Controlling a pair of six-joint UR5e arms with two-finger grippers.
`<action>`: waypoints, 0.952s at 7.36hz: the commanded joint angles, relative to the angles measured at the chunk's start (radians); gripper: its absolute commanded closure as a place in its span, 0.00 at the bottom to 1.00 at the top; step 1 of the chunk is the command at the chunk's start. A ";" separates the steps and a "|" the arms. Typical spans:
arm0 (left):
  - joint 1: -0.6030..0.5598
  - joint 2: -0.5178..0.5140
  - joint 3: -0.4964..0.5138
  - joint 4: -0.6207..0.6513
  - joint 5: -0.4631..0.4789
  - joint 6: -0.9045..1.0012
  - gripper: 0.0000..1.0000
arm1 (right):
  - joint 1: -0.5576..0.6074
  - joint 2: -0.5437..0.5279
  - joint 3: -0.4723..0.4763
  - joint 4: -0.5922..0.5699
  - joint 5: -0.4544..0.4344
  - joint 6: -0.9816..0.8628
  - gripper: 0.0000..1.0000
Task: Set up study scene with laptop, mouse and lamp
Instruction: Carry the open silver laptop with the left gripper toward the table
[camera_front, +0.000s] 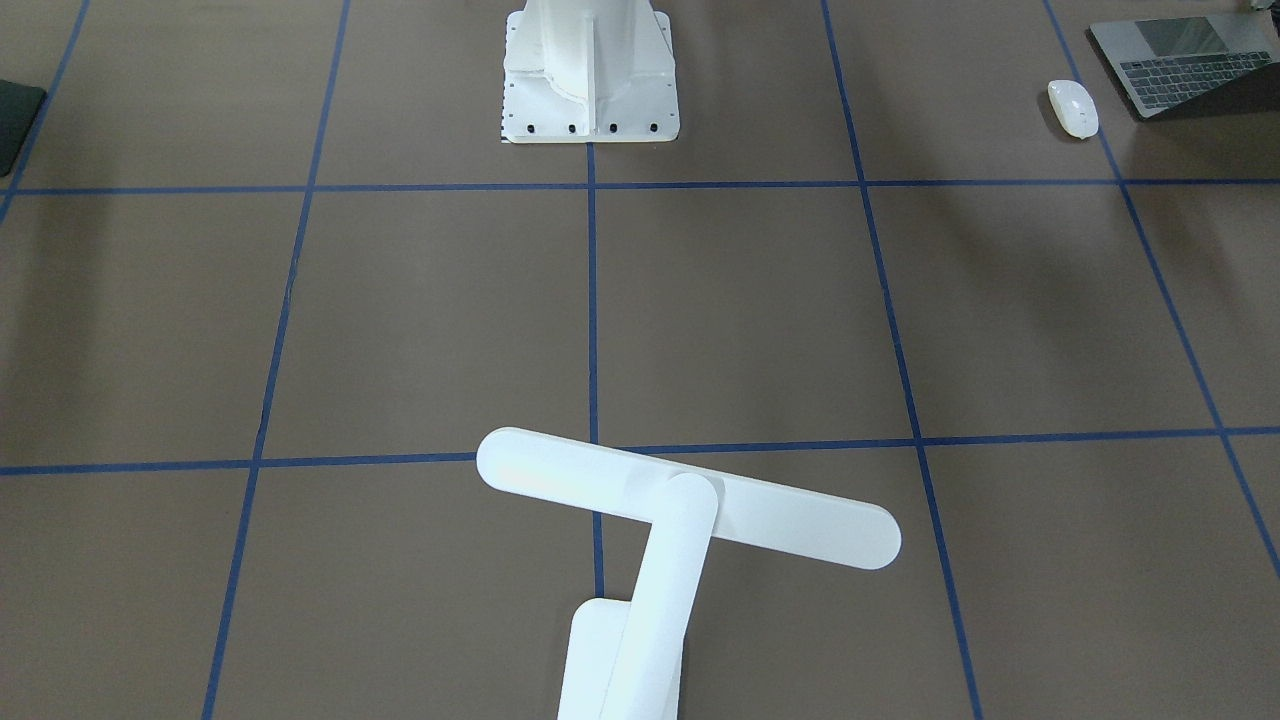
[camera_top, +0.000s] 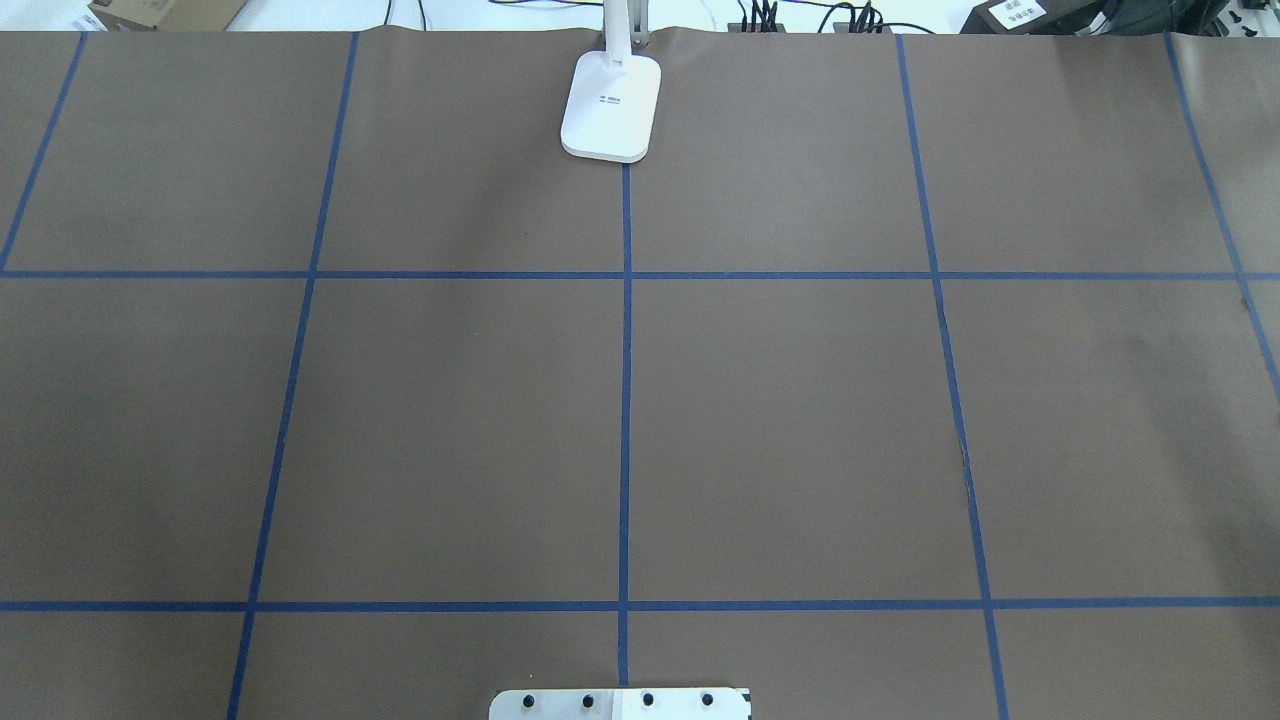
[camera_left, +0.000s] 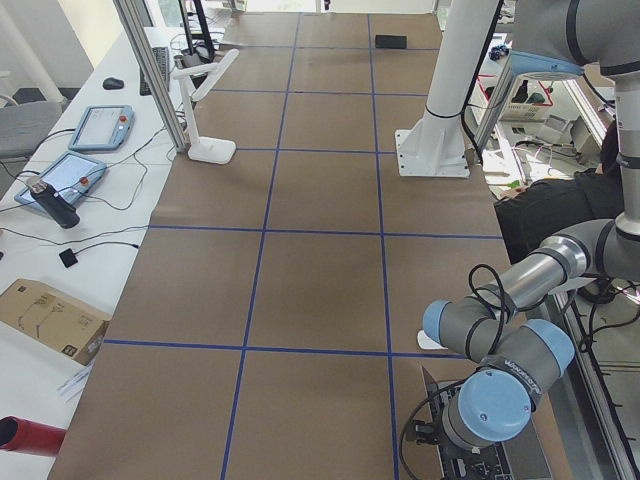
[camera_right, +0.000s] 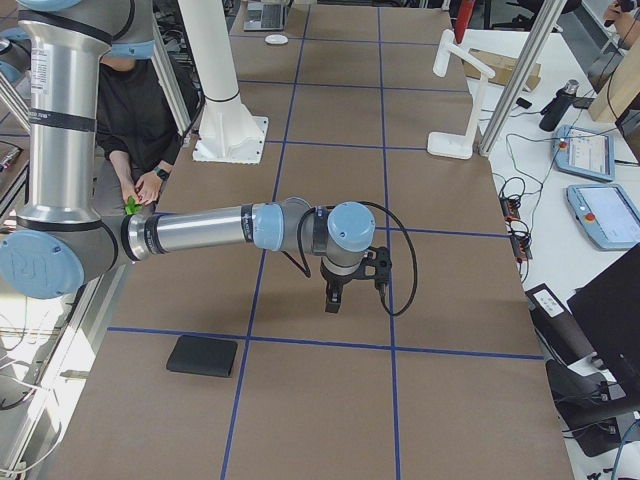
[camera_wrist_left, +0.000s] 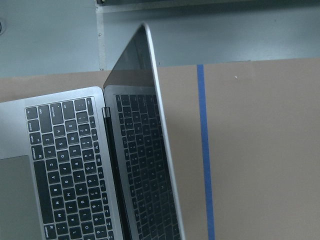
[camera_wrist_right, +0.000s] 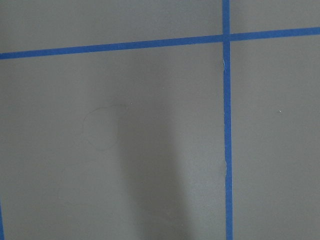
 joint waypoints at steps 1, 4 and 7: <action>0.001 0.000 0.032 -0.007 -0.001 0.003 0.00 | 0.000 -0.001 0.005 0.000 0.000 -0.001 0.01; 0.001 0.000 0.044 -0.007 -0.004 0.004 0.00 | 0.000 -0.001 0.009 0.000 0.000 -0.001 0.01; 0.004 -0.003 0.044 -0.007 -0.010 0.004 0.00 | 0.000 -0.001 0.009 0.000 0.000 0.001 0.01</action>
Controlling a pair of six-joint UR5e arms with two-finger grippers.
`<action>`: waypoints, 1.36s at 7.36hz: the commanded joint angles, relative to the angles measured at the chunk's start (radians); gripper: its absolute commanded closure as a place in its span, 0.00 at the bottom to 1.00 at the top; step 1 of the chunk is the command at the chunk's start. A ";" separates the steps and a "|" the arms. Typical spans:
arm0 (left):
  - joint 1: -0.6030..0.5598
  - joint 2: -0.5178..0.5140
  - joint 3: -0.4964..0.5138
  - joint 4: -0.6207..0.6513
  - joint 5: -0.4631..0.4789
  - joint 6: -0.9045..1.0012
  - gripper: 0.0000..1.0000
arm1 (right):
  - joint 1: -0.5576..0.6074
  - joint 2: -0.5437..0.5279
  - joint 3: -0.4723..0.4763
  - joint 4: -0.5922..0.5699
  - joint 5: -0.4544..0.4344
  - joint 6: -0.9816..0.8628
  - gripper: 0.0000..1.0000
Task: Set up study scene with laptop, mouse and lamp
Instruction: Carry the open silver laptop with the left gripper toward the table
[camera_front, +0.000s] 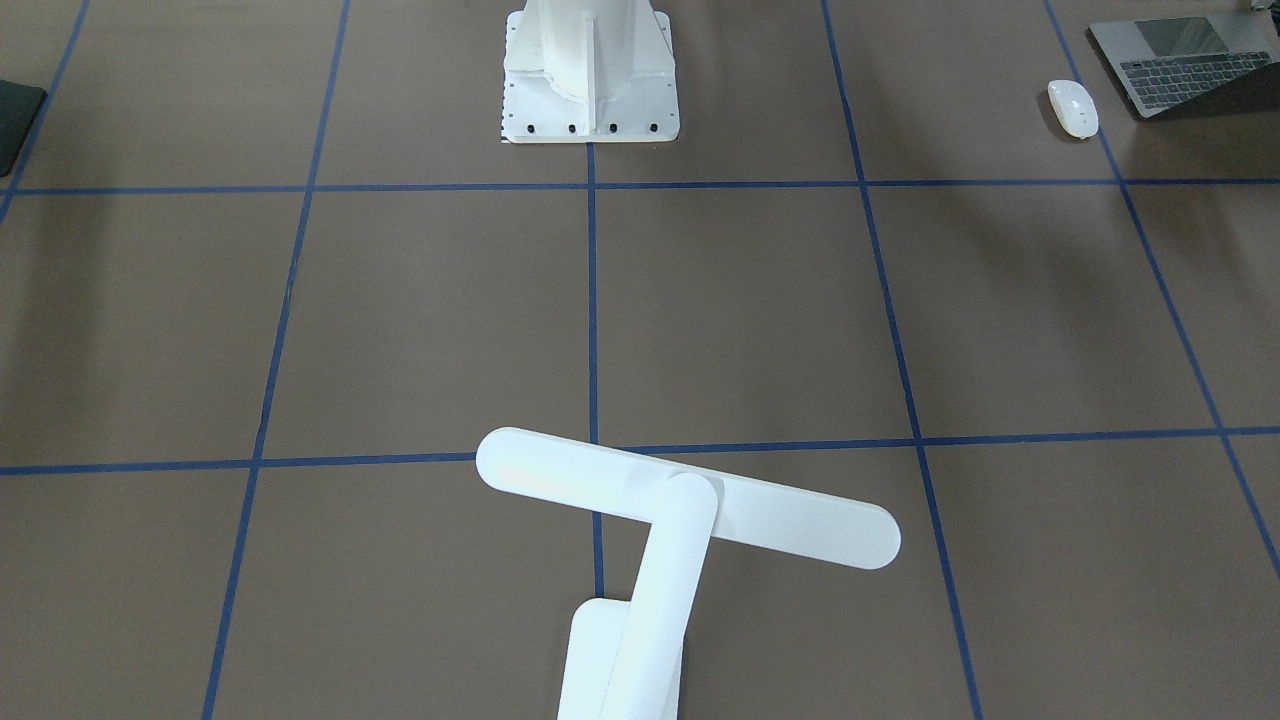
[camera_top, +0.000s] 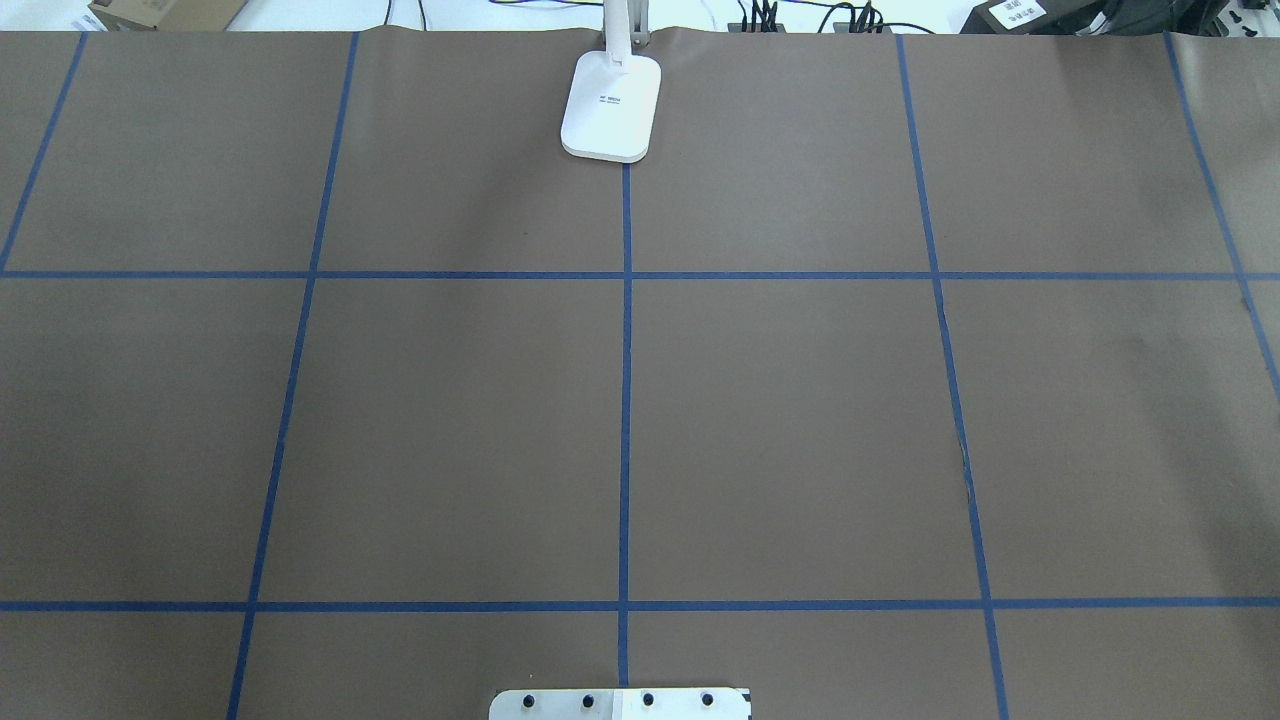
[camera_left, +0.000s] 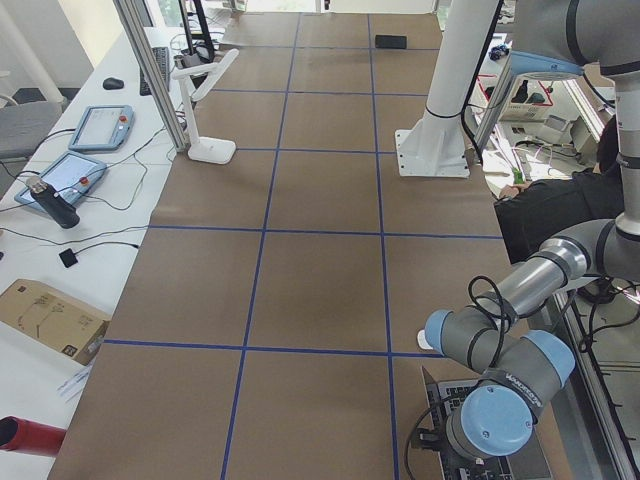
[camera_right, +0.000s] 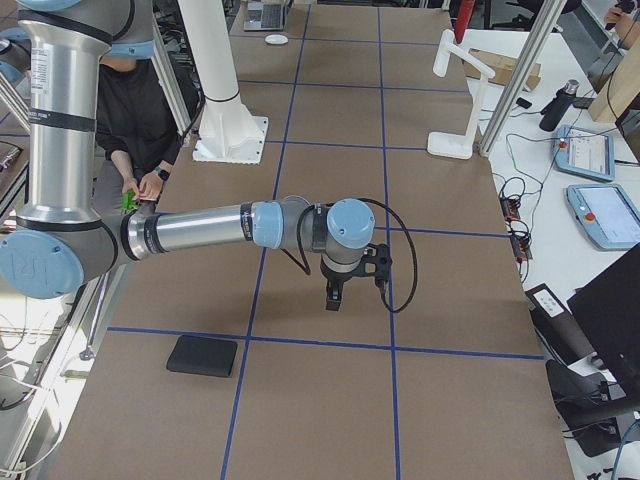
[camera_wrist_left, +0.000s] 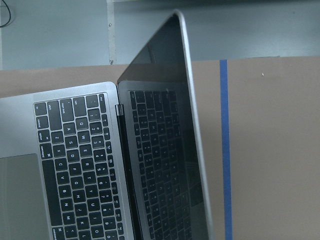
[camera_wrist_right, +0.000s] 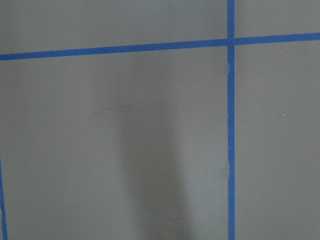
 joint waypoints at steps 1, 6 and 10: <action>0.002 -0.008 0.011 -0.002 -0.002 -0.002 0.00 | 0.000 -0.002 0.001 0.000 0.000 0.000 0.01; 0.005 -0.011 0.043 -0.040 -0.004 0.006 0.00 | 0.000 -0.003 0.001 0.000 0.000 0.000 0.01; 0.005 -0.015 0.042 -0.041 -0.004 0.011 0.82 | 0.000 -0.005 -0.004 0.000 0.000 0.000 0.01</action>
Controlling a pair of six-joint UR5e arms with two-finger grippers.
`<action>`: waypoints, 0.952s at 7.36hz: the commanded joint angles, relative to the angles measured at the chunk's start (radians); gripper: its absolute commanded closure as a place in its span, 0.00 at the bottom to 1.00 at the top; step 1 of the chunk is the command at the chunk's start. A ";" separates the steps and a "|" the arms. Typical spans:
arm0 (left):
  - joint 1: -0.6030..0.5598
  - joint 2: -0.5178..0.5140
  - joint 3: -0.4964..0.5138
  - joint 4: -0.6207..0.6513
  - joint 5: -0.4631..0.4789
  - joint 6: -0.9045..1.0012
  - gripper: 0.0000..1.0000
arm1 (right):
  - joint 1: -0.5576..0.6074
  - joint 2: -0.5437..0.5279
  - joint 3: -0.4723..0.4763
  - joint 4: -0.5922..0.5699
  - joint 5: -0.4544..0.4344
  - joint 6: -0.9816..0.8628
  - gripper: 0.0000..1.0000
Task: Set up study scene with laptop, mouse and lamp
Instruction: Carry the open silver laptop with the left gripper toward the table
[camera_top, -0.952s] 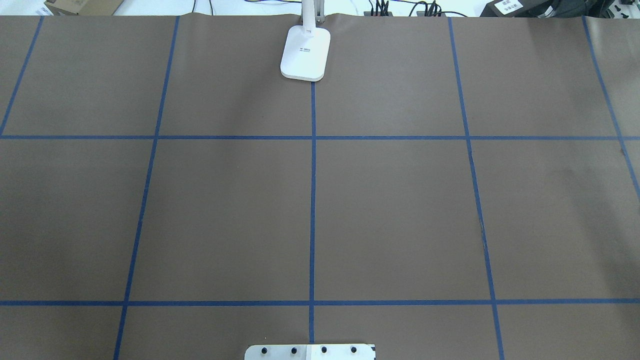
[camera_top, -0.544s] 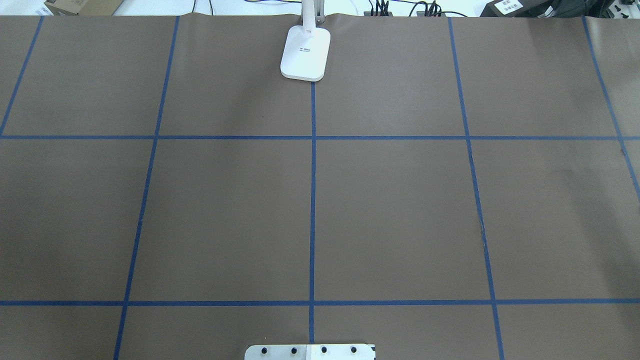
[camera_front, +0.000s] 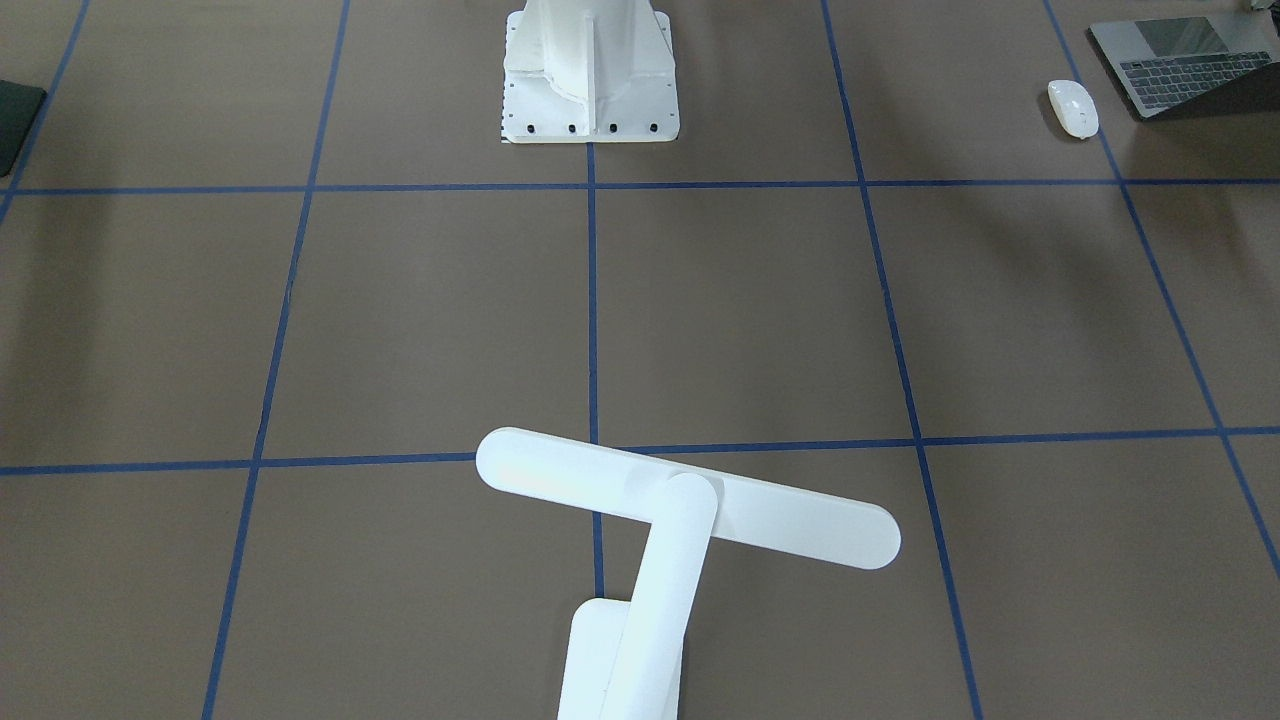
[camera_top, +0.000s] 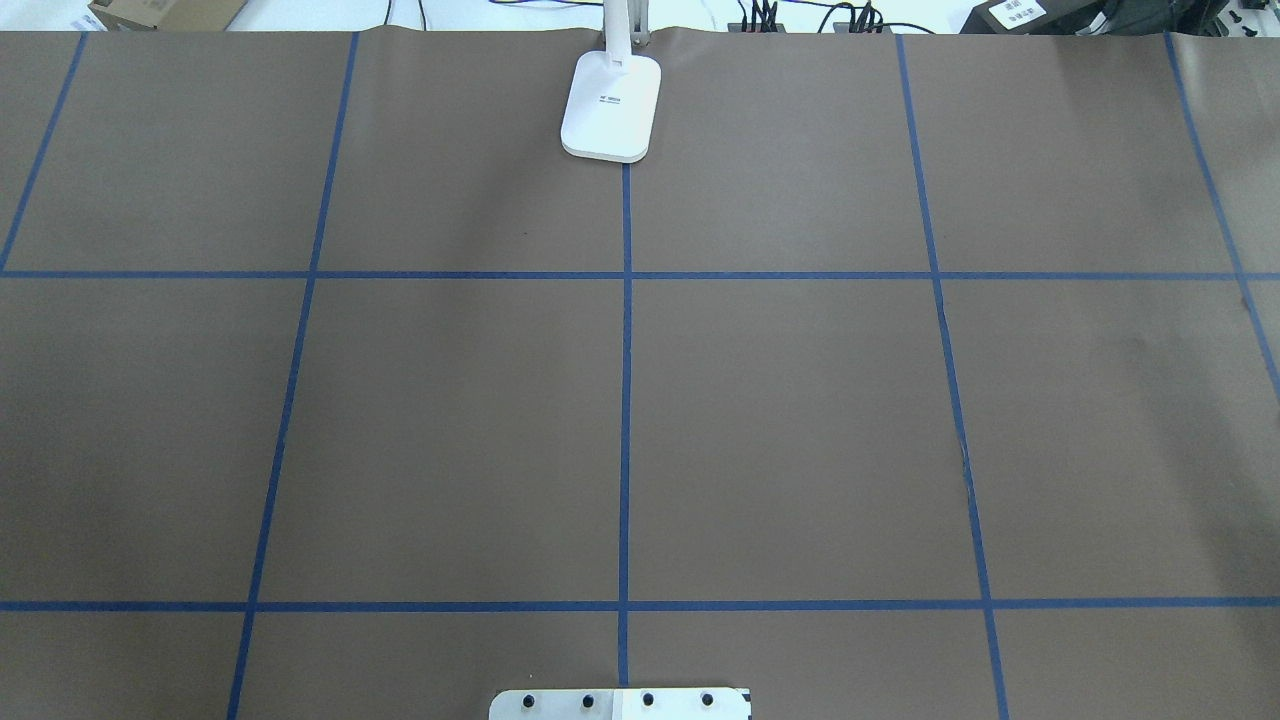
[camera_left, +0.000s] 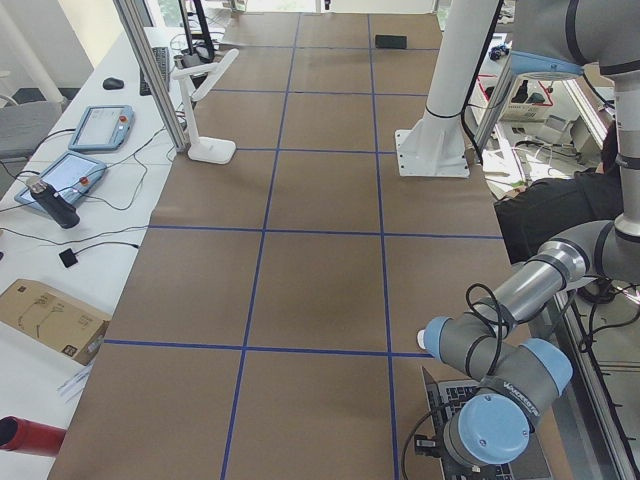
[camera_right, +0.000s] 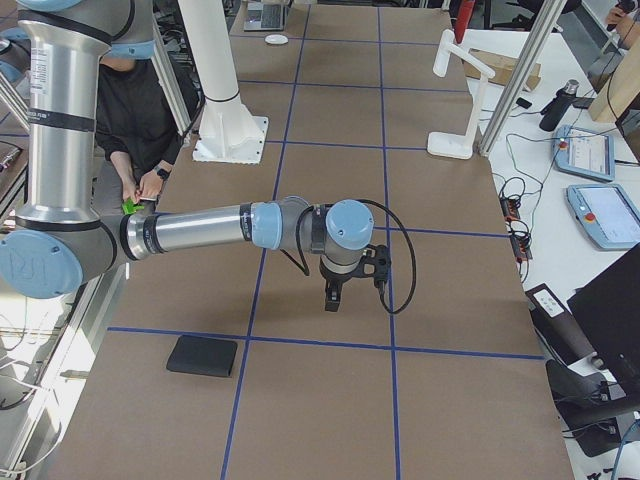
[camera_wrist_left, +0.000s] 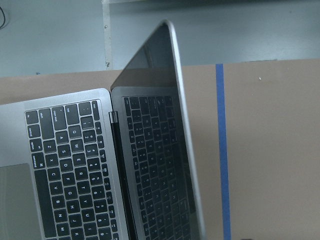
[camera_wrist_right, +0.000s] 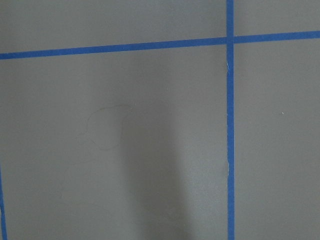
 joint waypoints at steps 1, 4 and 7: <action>0.000 -0.008 -0.006 0.000 0.000 0.003 0.89 | 0.000 0.000 -0.004 -0.002 0.000 0.000 0.01; -0.003 -0.006 -0.085 0.019 0.000 0.003 1.00 | 0.000 0.000 -0.015 -0.002 0.000 0.000 0.01; -0.002 -0.078 -0.106 0.070 0.003 0.002 1.00 | 0.000 0.003 0.000 -0.002 0.002 0.003 0.01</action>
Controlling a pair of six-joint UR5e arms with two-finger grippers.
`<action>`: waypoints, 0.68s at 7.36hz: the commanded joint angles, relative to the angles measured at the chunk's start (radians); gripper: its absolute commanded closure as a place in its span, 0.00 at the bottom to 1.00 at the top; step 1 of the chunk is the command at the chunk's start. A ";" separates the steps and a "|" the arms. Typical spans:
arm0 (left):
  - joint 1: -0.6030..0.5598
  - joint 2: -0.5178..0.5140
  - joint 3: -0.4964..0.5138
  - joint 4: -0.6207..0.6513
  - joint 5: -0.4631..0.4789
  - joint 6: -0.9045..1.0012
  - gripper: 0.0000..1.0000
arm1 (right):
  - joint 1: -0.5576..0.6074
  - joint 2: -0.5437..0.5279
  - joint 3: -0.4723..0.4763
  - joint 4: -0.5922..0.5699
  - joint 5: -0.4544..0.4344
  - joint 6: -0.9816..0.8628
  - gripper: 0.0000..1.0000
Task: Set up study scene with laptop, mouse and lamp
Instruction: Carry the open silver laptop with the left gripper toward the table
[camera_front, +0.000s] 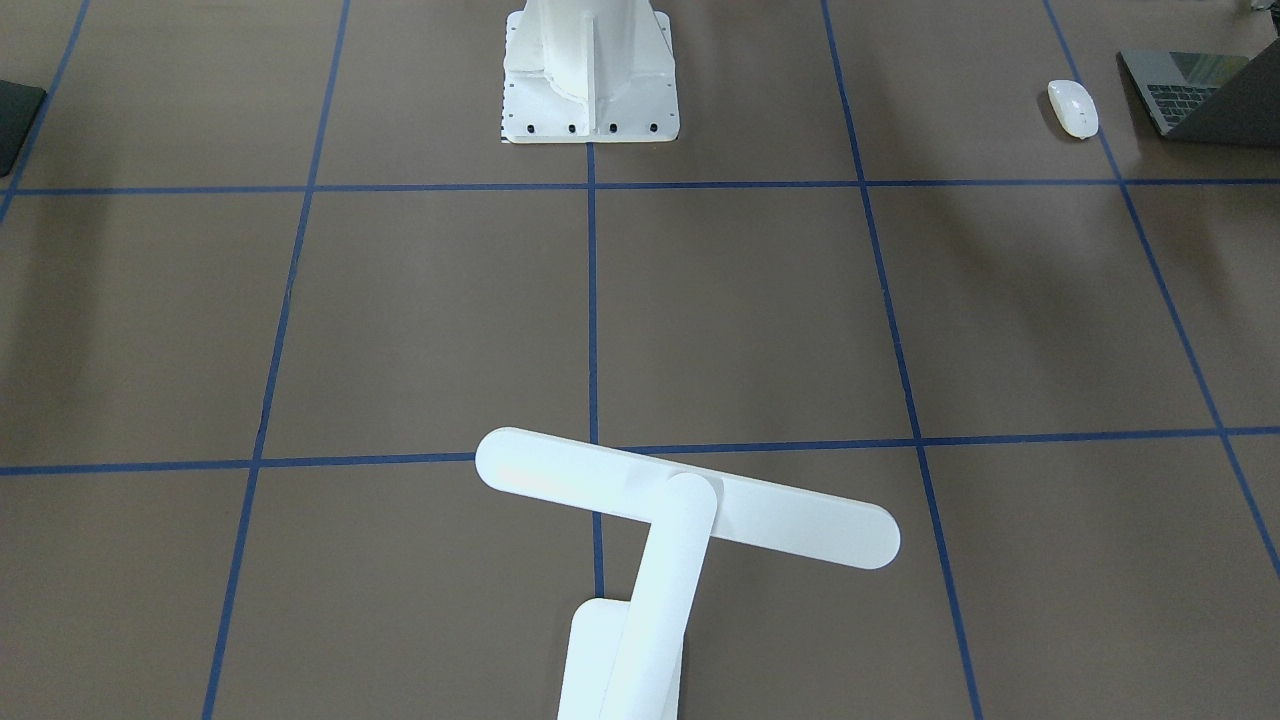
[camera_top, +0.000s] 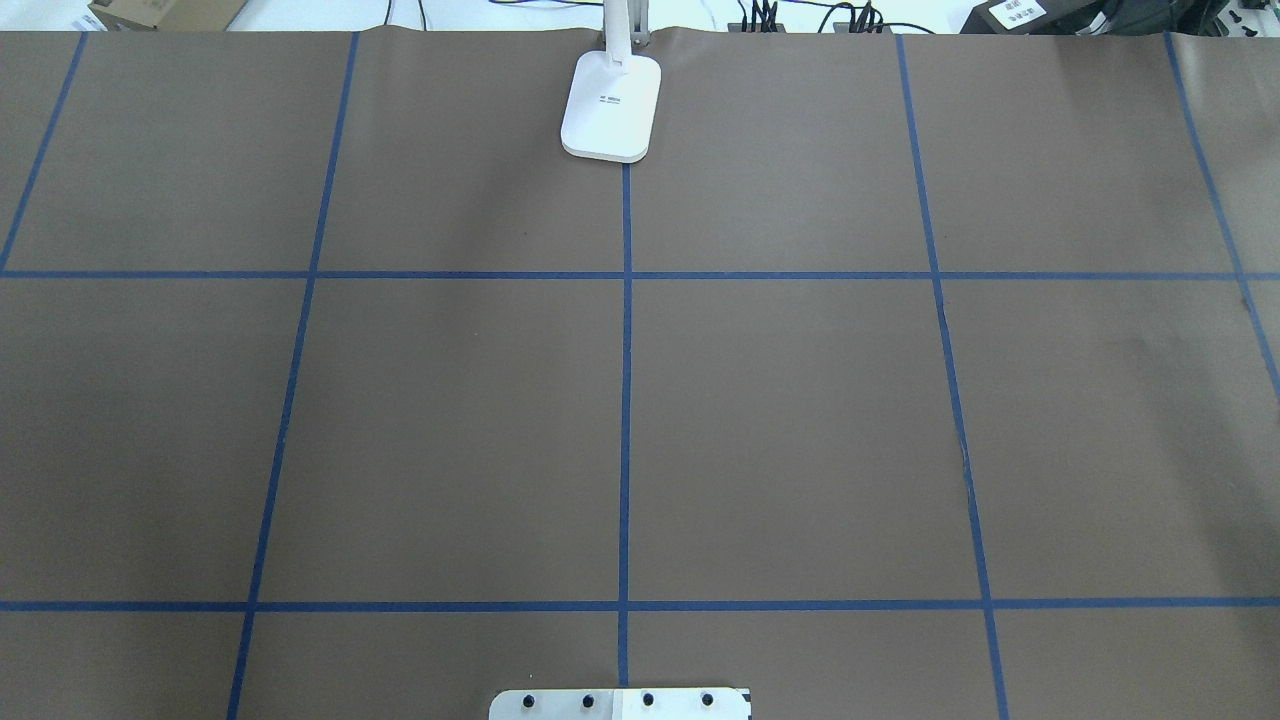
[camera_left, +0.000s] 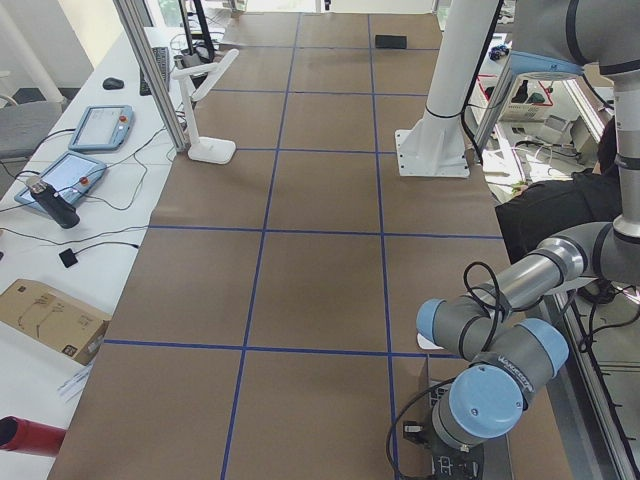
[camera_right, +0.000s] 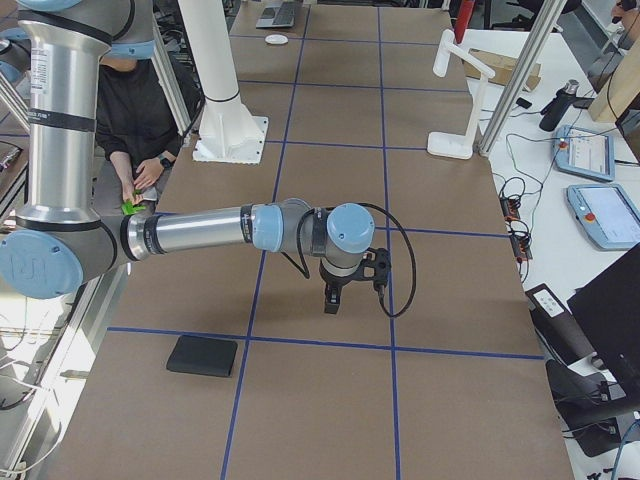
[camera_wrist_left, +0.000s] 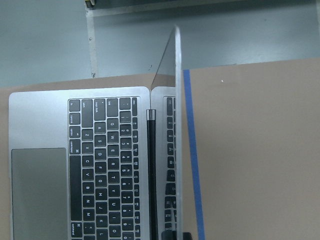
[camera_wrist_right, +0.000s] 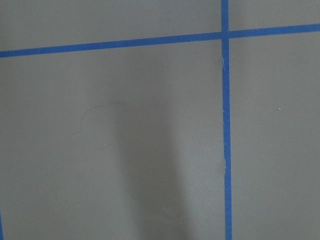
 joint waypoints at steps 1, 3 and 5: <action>0.001 -0.129 -0.019 0.143 0.001 -0.001 1.00 | 0.000 0.001 0.011 0.001 0.000 0.000 0.01; 0.004 -0.280 -0.075 0.347 0.001 -0.007 1.00 | 0.000 0.001 0.013 0.003 -0.008 -0.004 0.01; 0.042 -0.424 -0.108 0.506 -0.002 -0.022 1.00 | 0.000 -0.005 0.036 0.003 -0.043 -0.004 0.01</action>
